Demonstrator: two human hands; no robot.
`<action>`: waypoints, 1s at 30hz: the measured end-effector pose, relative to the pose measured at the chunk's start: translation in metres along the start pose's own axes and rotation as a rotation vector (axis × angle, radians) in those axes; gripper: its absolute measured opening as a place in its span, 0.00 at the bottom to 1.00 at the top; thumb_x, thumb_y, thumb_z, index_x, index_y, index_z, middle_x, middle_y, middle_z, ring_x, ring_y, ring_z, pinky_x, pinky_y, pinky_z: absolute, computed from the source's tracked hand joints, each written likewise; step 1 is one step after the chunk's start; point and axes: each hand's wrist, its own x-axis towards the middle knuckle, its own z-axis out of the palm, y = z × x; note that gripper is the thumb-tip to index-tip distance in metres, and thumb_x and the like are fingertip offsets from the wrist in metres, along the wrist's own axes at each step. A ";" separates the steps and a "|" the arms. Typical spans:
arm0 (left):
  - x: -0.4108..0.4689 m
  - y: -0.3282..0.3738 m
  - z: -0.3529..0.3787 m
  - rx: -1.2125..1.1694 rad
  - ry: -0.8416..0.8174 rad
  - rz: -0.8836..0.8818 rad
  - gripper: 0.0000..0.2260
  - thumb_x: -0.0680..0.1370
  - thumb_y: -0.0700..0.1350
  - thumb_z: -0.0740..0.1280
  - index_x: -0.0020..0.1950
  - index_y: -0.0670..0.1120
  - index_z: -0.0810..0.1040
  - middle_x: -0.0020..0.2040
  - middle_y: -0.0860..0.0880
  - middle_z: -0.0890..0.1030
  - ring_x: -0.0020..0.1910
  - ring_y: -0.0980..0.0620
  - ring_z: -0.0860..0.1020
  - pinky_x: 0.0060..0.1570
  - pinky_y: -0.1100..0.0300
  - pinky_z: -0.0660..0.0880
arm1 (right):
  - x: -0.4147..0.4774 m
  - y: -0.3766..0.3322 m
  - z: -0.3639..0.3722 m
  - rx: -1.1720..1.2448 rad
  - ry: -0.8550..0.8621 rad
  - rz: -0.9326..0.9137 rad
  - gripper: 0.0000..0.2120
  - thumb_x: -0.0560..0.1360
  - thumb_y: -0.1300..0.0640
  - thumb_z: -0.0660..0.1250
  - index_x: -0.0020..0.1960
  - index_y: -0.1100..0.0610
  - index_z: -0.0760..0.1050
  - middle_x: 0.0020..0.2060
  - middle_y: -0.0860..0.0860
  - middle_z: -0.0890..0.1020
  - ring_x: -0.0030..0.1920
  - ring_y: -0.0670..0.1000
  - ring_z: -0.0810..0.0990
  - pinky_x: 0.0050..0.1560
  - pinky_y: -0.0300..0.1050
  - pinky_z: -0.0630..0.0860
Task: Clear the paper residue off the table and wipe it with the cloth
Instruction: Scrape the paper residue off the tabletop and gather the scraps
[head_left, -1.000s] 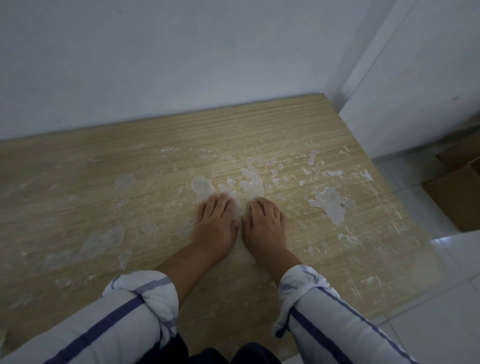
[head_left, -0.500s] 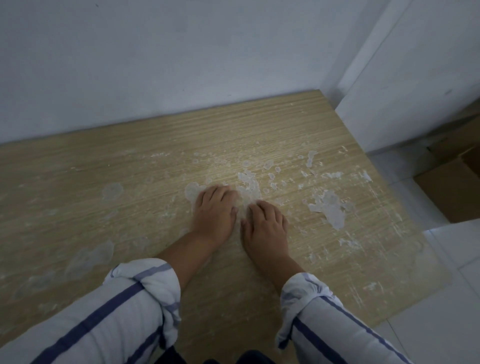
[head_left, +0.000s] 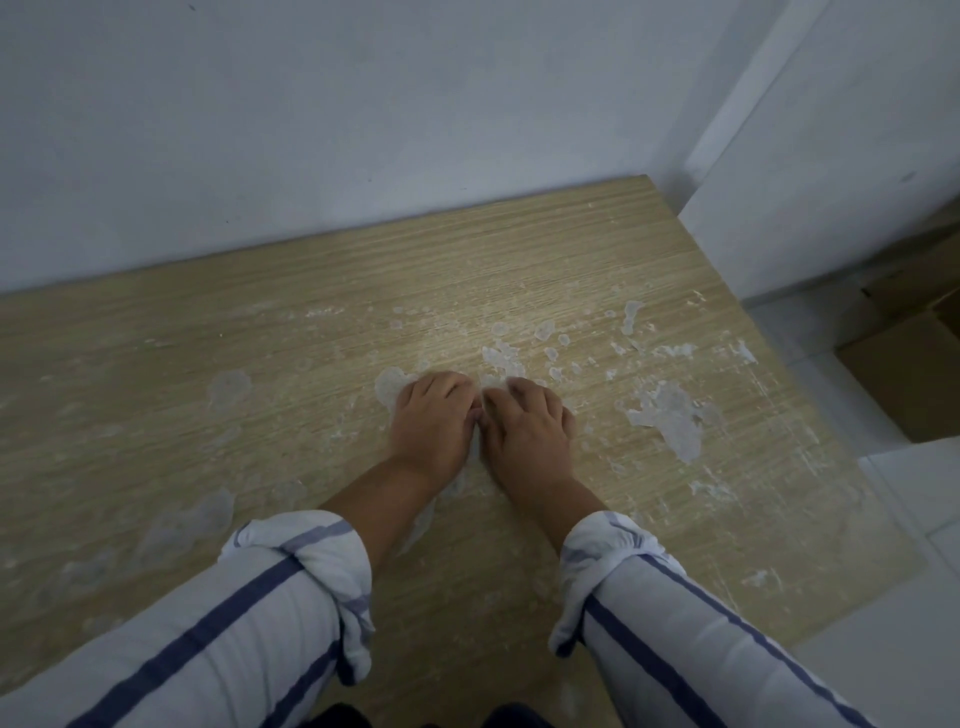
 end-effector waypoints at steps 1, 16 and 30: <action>-0.001 -0.001 0.000 -0.013 -0.001 -0.005 0.20 0.76 0.52 0.51 0.50 0.46 0.79 0.56 0.49 0.78 0.59 0.47 0.73 0.60 0.53 0.65 | 0.002 0.000 -0.001 -0.005 -0.008 0.002 0.16 0.78 0.47 0.56 0.64 0.47 0.70 0.68 0.51 0.67 0.69 0.56 0.61 0.66 0.54 0.57; -0.002 0.000 0.004 -0.043 0.076 -0.027 0.17 0.78 0.51 0.52 0.47 0.44 0.78 0.50 0.47 0.79 0.52 0.44 0.76 0.55 0.52 0.67 | 0.014 -0.007 -0.009 0.080 0.022 0.081 0.09 0.76 0.53 0.60 0.49 0.51 0.79 0.60 0.48 0.73 0.62 0.55 0.65 0.59 0.51 0.59; -0.025 0.004 -0.013 -0.333 -0.040 -0.130 0.11 0.79 0.42 0.61 0.56 0.42 0.80 0.60 0.45 0.75 0.63 0.48 0.70 0.63 0.58 0.65 | 0.003 -0.018 -0.023 0.589 0.023 0.312 0.06 0.77 0.57 0.63 0.42 0.55 0.76 0.40 0.51 0.79 0.40 0.50 0.75 0.41 0.41 0.67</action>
